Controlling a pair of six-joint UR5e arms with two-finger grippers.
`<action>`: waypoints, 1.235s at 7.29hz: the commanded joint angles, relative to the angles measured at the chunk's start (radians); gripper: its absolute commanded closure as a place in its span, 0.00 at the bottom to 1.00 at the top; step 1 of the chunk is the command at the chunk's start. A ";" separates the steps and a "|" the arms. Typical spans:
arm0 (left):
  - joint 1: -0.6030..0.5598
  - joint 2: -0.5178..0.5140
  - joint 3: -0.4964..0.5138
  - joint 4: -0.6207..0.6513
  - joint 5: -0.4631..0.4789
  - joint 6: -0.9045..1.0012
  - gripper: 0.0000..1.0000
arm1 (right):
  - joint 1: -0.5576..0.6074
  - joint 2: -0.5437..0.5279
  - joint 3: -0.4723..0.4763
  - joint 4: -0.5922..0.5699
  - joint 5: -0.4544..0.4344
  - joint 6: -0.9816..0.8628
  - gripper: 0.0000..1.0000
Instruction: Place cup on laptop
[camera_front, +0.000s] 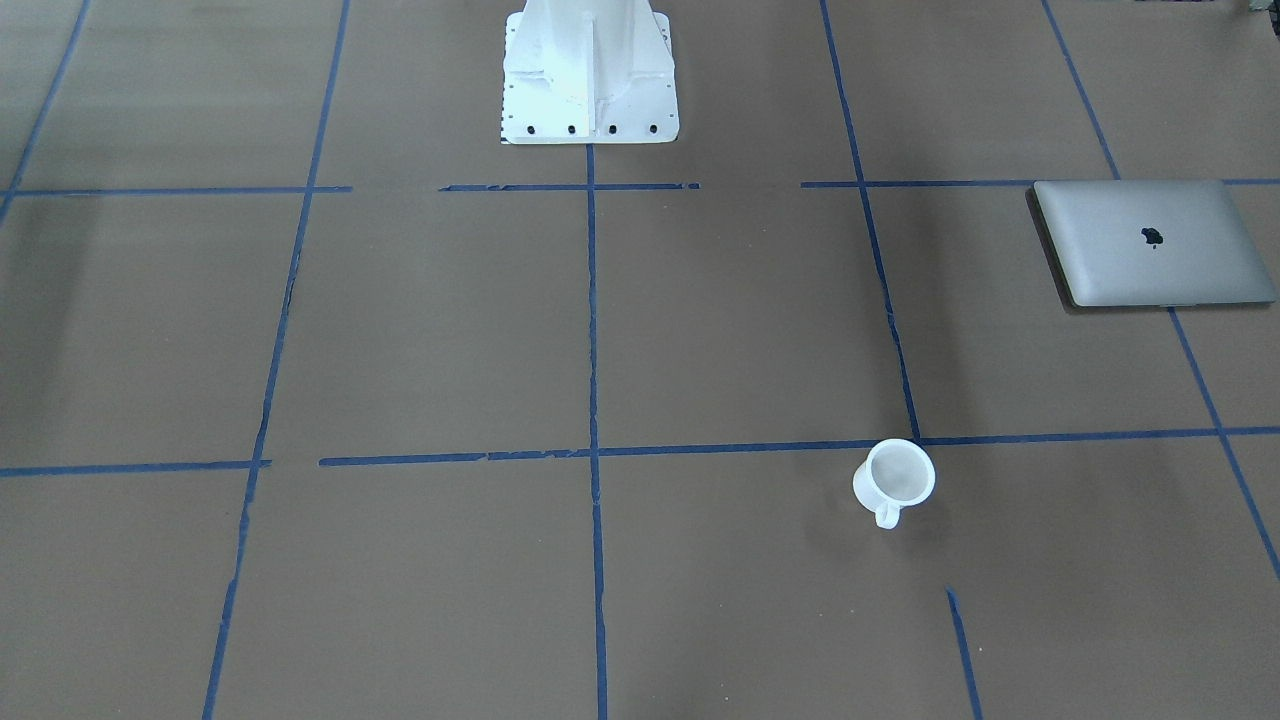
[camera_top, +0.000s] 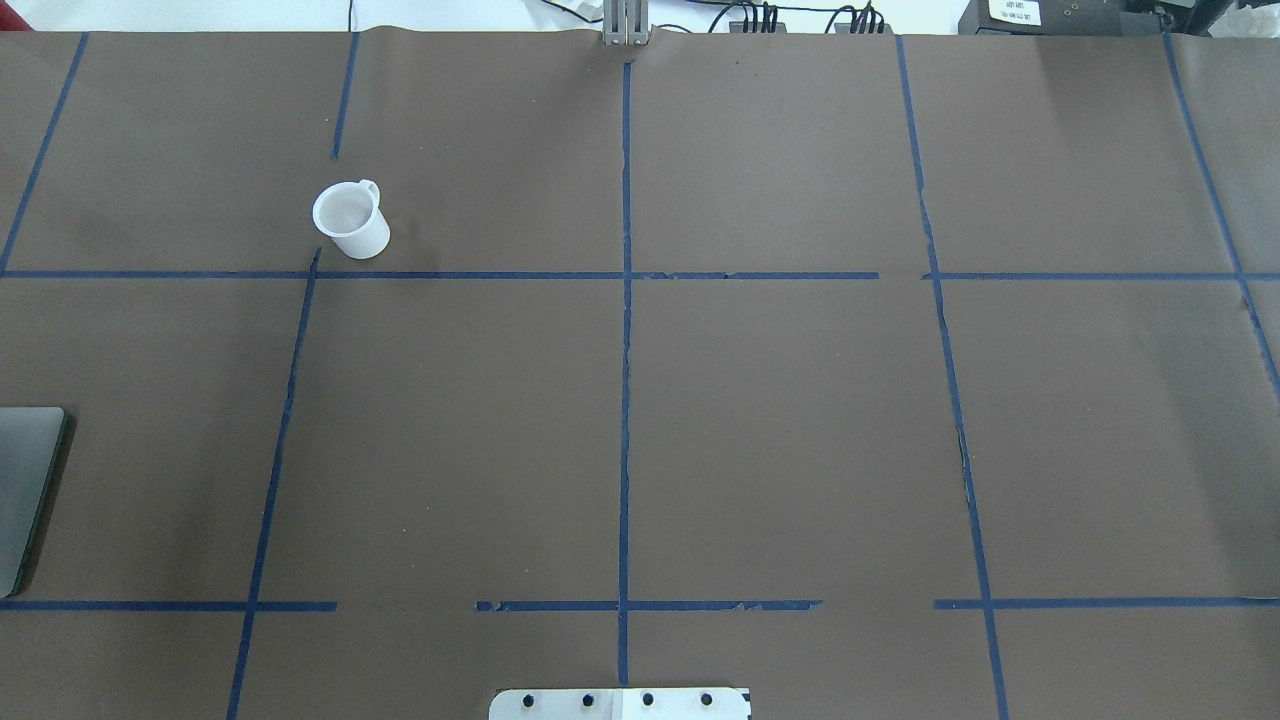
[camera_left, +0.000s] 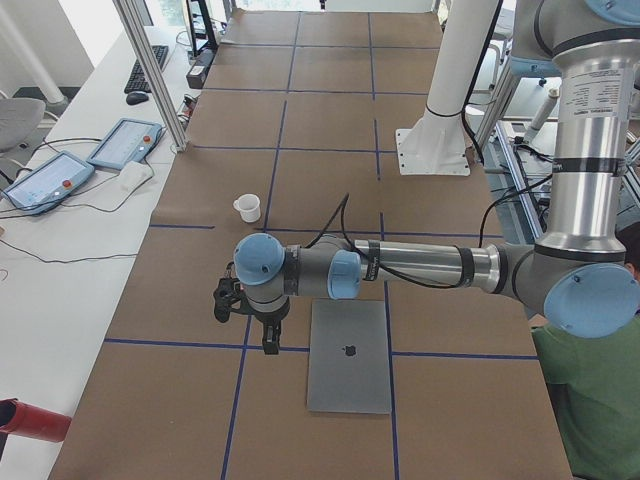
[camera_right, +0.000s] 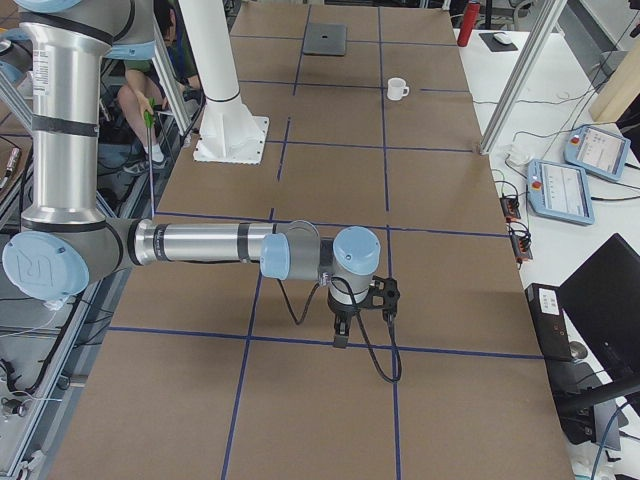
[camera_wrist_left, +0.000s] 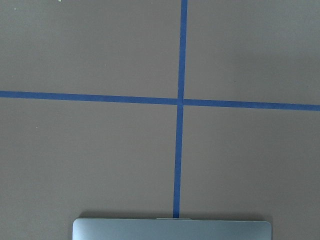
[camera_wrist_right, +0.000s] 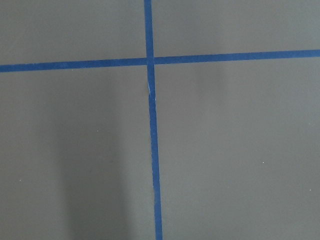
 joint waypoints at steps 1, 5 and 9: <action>0.002 0.000 0.005 -0.003 0.002 0.000 0.00 | 0.000 0.000 0.000 0.000 0.000 0.000 0.00; 0.021 -0.081 -0.056 0.047 0.003 -0.009 0.00 | 0.000 0.000 0.000 0.000 0.000 0.000 0.00; 0.298 -0.383 -0.153 0.305 0.014 -0.305 0.00 | 0.000 0.000 0.000 0.000 0.000 0.000 0.00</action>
